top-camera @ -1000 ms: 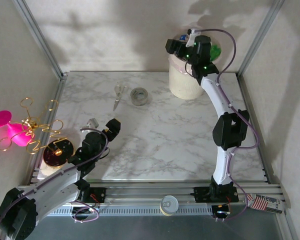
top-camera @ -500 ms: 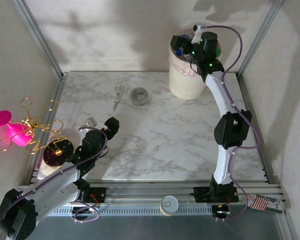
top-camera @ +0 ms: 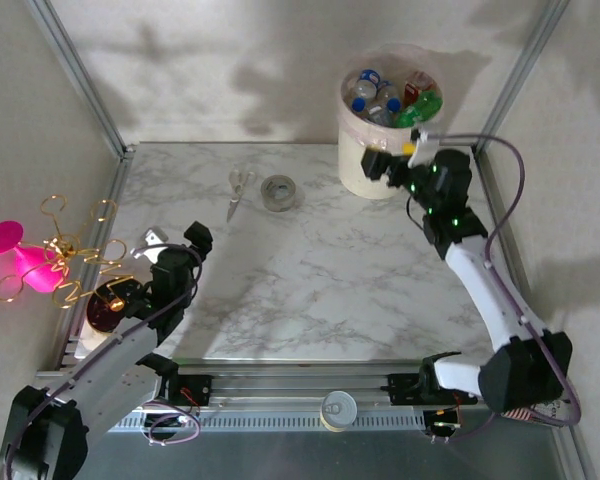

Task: Put the plastic bottles in the bin

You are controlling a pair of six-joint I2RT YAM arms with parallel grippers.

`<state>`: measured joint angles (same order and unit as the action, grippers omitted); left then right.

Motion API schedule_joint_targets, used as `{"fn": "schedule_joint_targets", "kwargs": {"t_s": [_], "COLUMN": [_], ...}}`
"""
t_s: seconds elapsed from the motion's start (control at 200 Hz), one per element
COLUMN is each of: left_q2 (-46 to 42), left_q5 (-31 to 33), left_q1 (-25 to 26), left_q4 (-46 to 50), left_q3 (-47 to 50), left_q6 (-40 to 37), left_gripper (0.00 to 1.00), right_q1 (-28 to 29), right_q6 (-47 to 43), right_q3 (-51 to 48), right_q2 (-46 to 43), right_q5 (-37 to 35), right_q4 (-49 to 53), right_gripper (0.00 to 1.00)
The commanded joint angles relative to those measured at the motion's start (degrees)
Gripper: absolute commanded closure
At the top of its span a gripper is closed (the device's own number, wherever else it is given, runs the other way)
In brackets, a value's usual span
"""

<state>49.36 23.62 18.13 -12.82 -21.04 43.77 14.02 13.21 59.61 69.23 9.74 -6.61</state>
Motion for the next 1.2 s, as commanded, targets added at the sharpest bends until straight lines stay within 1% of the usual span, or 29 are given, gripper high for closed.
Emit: {"fn": "schedule_joint_targets", "kwargs": {"t_s": [0.0, 0.115, 0.21, 0.225, 0.29, 0.361, 0.416, 0.426, 0.451, 0.491, 0.531, 0.631, 0.676, 0.691, 0.721, 0.751, 0.786, 0.856, 0.871, 0.921, 0.966, 1.011, 1.057, 1.102, 1.152, 1.197], "left_q2": [1.50, 2.59, 2.68, 2.72, 3.08, 3.93, 5.18, 5.49, 6.28, 7.90, 9.89, 14.82, 16.54, 16.97, 17.72, 18.24, 18.81, 20.63, 21.24, 23.18, 25.35, 27.63, 29.68, 30.57, 31.78, 33.75], "left_q5": [7.43, 13.17, 16.65, 17.17, 18.21, 17.01, 12.84, 10.97, 8.99, 5.42, 3.73, 2.23, 2.42, 2.61, 3.12, 4.04, 4.39, 3.59, 3.22, 2.44, 1.70, 0.84, -0.19, -1.63, -1.71, -2.76], "left_q1": [-1.49, -1.70, -1.87, -1.96, -2.12, -2.31, -2.51, -2.49, -2.62, -2.58, -2.62, -2.62, -2.59, -2.60, -2.58, -2.59, -2.58, -2.58, -2.57, -2.57, -2.59, -2.57, -2.54, -2.51, -2.51, -2.88], "left_q4": [-1.17, -4.11, -5.63, -7.16, -10.02, -13.39, -17.83, -18.77, -21.03, -22.71, -21.98, -19.02, -19.64, -19.99, -21.06, -22.70, -26.40, -36.32, -38.11, -42.35, -44.53, -47.57, -51.72, -51.82, -54.15, -59.40], "left_q3": [-2.04, -2.07, -1.91, -1.83, -1.17, 0.14, 1.79, 1.92, 2.73, 2.69, 1.61, -0.83, -0.84, -0.73, -0.34, 0.47, 2.02, 5.82, 6.43, 7.30, 7.23, 7.39, 7.72, 7.19, 7.38, 8.97], "left_q6": [-6.44, -11.25, -16.53, -17.58, -22.43, -25.69, -28.78, -29.52, -31.14, -32.65, -33.00, -35.10, -36.22, -36.65, -37.26, -37.69, -38.23, -39.62, -40.04, -41.19, -42.62, -44.02, -45.46, -47.29, -49.05, -50.15], "left_gripper": [0.00, 0.00, 0.00, 0.00, 0.00, 0.00, 0.00, 0.00, 0.00, 0.00, 0.00, 0.00, 0.00, 0.00, 0.00, 0.00, 0.00, 0.00, 0.00, 0.00, 0.00, 0.00, 0.00, 0.00, 0.00, 0.00], "right_q1": [0.18, 0.06, -0.29, -0.43, -1.31, -3.17, -4.95, -5.25, -5.89, -6.87, -7.48, -8.80, -9.77, -10.08, -10.25, -11.03, -11.73, -12.16, -12.24, -12.26, -12.34, -12.38, -12.37, -12.39, -12.37, -12.36], "right_q6": [-1.55, -2.85, -4.64, -4.87, -6.49, -6.36, -6.34, -6.35, -6.63, -7.55, -8.59, -10.80, -10.07, -10.57, -10.13, -10.07, -10.18, -10.43, -10.55, -11.21, -10.50, -10.74, -10.58, -10.76, -10.66, -10.75], "right_q3": [-11.09, -21.21, -27.86, -28.79, -32.63, -36.50, -39.04, -39.51, -40.61, -41.91, -42.51, -42.73, -41.93, -41.94, -41.87, -42.17, -42.97, -44.53, -46.31, -48.44, -47.80, -48.19, -47.93, -48.15, -47.95, -48.10], "right_q2": [-4.46, -7.61, -7.18, -6.99, -5.34, -2.53, -0.06, 0.53, 1.88, 4.73, 7.84, 15.06, 17.45, 18.22, 17.68, 17.47, 17.41, 17.78, 18.22, 20.25, 19.13, 19.77, 19.28, 19.69, 19.37, 19.57], "right_q5": [-8.66, -17.47, -25.10, -26.51, -31.01, -34.29, -33.94, -33.76, -33.42, -32.77, -32.63, -31.34, -29.14, -28.41, -27.68, -24.92, -22.42, -20.17, -19.63, -19.36, -19.32, -19.26, -19.26, -19.36, -19.32, -19.39], "right_q4": [-2.97, -5.88, -10.29, -11.10, -16.41, -24.26, -31.82, -33.52, -37.51, -43.24, -48.93, -58.60, -58.62, -60.09, -58.52, -58.75, -60.31, -63.88, -65.20, -71.98, -68.13, -70.41, -68.67, -70.00, -68.98, -69.74], "right_gripper": [0.01, 0.01, 0.01, 0.01, 0.01, 0.01, 0.01, 0.01, 0.01, 0.01, 0.01, 0.01, 0.01, 0.01, 0.01, 0.01, 0.01, 0.01, 0.01, 0.01, 0.01, 0.01, 0.01, 0.01, 0.01, 0.01]}}
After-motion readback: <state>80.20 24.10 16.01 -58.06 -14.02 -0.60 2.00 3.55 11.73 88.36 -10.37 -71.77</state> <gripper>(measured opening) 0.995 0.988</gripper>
